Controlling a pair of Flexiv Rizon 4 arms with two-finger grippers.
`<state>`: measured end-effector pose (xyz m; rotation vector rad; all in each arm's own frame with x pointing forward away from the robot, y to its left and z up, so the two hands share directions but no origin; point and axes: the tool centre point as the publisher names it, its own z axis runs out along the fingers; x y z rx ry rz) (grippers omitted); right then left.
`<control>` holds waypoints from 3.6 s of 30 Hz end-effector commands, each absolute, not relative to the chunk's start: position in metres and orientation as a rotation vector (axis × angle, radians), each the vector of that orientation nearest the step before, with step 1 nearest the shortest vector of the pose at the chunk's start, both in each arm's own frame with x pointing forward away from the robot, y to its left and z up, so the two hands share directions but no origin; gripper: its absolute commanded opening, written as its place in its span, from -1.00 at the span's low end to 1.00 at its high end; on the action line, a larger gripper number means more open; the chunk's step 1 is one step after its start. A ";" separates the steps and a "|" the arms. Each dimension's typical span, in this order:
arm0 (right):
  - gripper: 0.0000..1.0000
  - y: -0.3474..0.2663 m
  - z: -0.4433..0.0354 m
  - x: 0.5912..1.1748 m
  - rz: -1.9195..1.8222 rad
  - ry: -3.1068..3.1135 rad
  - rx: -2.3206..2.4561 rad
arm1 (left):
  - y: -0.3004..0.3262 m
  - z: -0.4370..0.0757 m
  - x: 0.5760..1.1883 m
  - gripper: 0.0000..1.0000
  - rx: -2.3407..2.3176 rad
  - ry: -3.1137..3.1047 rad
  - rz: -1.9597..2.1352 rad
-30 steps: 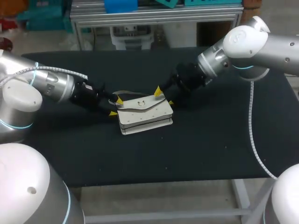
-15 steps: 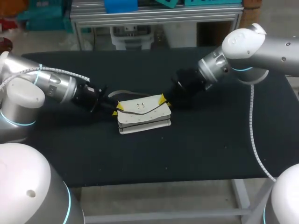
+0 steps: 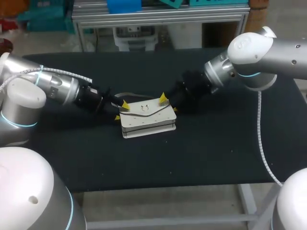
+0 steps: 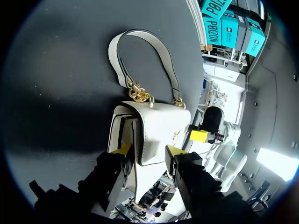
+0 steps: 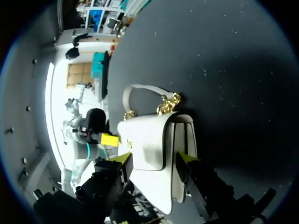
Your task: Pick up the bag, open it, inspect its contents, close it, and place it on the opposite side
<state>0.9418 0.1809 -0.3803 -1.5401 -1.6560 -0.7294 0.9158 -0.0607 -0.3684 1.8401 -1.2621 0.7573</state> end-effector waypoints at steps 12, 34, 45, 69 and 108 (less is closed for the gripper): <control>-1.00 0.183 -0.397 0.938 -0.725 -1.647 -1.561 | -0.062 -0.391 0.925 -1.00 1.855 -1.220 0.726; 0.67 0.185 -0.371 0.937 -0.814 -1.690 -1.573 | -0.065 -0.368 0.915 0.09 1.816 -1.282 0.770; -1.00 0.188 -0.383 0.935 -0.798 -1.674 -1.576 | -0.067 -0.391 0.921 -1.00 1.849 -1.224 0.715; 0.36 0.187 -0.377 0.937 -0.898 -1.644 -1.566 | -0.066 -0.366 0.911 -0.65 1.784 -1.297 0.948; 1.00 0.185 -0.371 0.930 -0.915 -1.679 -1.567 | -0.066 -0.364 0.905 0.24 1.778 -1.350 0.951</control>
